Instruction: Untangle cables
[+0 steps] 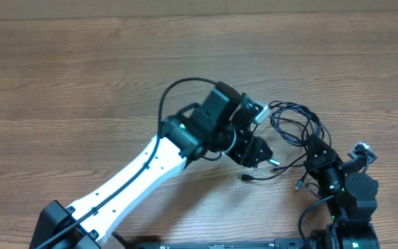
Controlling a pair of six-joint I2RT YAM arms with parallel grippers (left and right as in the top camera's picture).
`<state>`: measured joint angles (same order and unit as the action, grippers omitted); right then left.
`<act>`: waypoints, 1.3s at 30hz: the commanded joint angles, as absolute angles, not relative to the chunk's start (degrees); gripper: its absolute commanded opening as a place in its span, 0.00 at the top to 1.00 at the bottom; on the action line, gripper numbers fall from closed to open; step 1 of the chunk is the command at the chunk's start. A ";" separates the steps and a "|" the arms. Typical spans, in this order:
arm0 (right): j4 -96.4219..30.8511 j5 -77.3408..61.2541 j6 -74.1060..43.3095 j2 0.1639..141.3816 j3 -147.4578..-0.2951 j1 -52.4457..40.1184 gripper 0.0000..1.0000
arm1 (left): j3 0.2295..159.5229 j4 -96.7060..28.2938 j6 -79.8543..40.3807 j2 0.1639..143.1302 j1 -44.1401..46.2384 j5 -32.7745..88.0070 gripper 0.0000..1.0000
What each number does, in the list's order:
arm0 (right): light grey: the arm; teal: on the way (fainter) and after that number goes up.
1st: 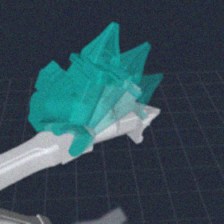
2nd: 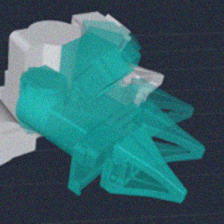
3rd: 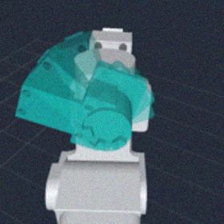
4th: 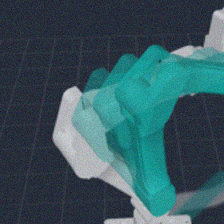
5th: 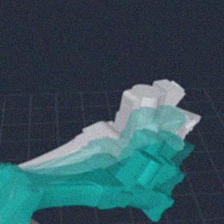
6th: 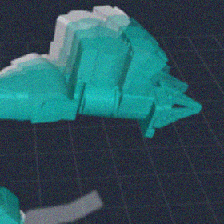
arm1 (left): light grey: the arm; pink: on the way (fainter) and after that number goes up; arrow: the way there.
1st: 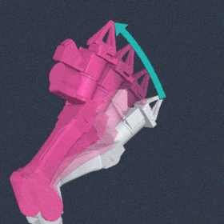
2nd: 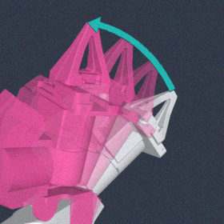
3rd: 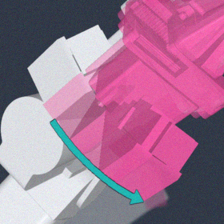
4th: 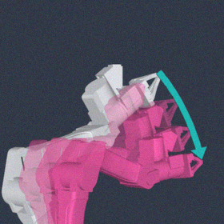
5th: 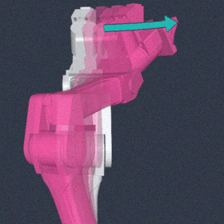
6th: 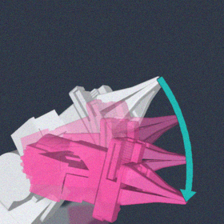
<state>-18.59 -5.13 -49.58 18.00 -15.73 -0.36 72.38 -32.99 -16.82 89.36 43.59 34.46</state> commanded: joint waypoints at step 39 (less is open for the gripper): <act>-11.33 -16.23 -49.84 17.43 -16.51 -0.25 0.96 | 73.34 -31.48 -86.39 88.49 48.80 13.10 0.44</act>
